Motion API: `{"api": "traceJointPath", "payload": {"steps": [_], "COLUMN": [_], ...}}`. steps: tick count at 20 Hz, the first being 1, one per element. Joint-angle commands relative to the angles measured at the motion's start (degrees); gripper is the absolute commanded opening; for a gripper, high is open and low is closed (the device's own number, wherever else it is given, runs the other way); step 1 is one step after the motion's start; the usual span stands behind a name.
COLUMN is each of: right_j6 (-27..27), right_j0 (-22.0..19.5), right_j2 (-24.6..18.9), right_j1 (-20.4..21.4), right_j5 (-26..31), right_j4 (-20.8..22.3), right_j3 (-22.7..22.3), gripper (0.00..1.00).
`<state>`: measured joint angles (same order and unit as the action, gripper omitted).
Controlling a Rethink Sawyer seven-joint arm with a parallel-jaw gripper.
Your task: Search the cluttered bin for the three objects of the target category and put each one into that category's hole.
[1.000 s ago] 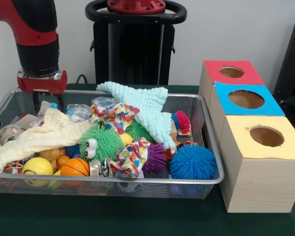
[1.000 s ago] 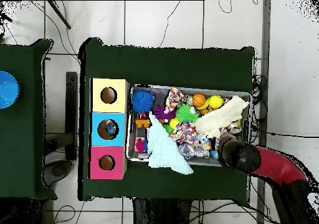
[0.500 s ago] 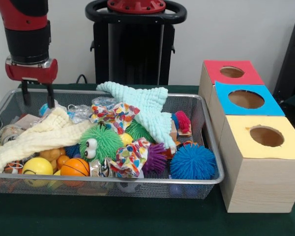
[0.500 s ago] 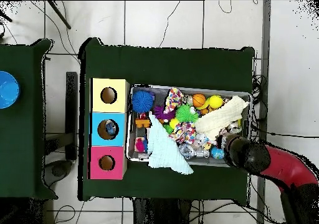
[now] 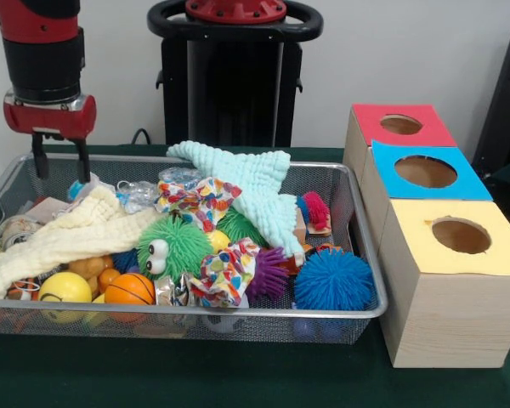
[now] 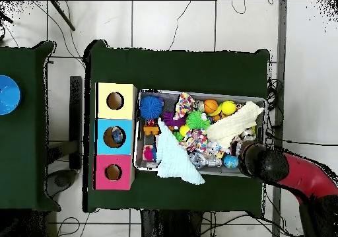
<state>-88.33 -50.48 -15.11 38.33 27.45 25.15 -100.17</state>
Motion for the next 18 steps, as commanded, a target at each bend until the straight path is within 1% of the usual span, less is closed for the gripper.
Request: {"api": "traceJointPath", "payload": {"steps": [1,10,15,18], "right_j6": [-5.9,-9.4,-11.2,-11.8], "right_j0": [2.1,4.2,5.5,6.4], "right_j2": [-0.5,0.3,1.3,1.7], "right_j1": [-1.0,-3.6,-2.8,-2.7], "right_j5": [2.1,-2.4,-3.9,-4.2], "right_j4": [-2.0,-2.2,-2.7,-3.4], "right_j3": [-2.5,-3.6,-5.6,-5.8], "gripper": [1.0,1.0,1.0,1.0]}}
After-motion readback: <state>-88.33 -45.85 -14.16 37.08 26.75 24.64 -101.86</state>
